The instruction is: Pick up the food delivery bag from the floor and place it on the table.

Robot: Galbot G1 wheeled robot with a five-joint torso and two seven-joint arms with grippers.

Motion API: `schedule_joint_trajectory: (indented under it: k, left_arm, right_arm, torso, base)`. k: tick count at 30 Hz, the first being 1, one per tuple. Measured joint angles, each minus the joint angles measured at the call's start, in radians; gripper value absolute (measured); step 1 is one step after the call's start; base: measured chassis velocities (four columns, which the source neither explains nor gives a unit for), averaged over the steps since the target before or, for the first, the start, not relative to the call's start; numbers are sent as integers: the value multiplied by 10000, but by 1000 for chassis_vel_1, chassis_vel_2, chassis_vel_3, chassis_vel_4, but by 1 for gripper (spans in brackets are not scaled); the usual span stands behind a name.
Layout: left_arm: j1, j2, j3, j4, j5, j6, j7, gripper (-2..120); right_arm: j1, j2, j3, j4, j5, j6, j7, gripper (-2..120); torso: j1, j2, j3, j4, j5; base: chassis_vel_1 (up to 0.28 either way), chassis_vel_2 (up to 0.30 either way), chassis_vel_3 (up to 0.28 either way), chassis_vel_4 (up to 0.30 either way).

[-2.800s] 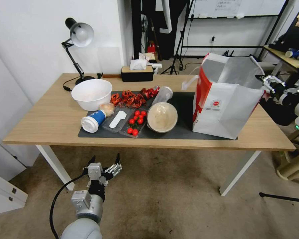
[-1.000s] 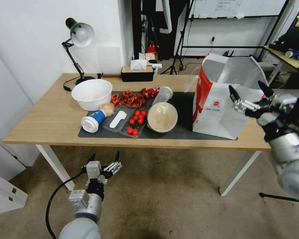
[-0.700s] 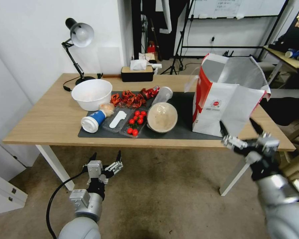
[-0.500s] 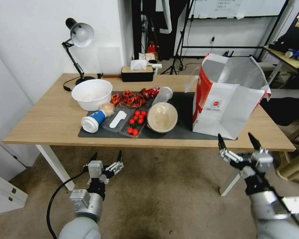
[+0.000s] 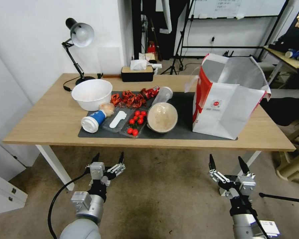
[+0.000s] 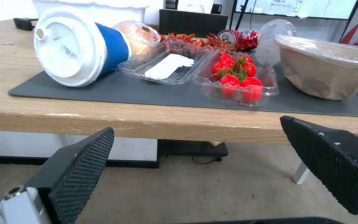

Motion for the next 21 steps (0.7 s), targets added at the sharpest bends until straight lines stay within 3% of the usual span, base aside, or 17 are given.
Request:
schedule_joint_trajectory:
  k: [21]
  left_arm:
    - [186,-30,-27,-12,204,-256,103,100]
  right_arm:
    - [521,61,42,-76,-253,125,-24,100]
  torso:
    - [1,0,0,0,1]
  base:
    - [0,0,0,0]
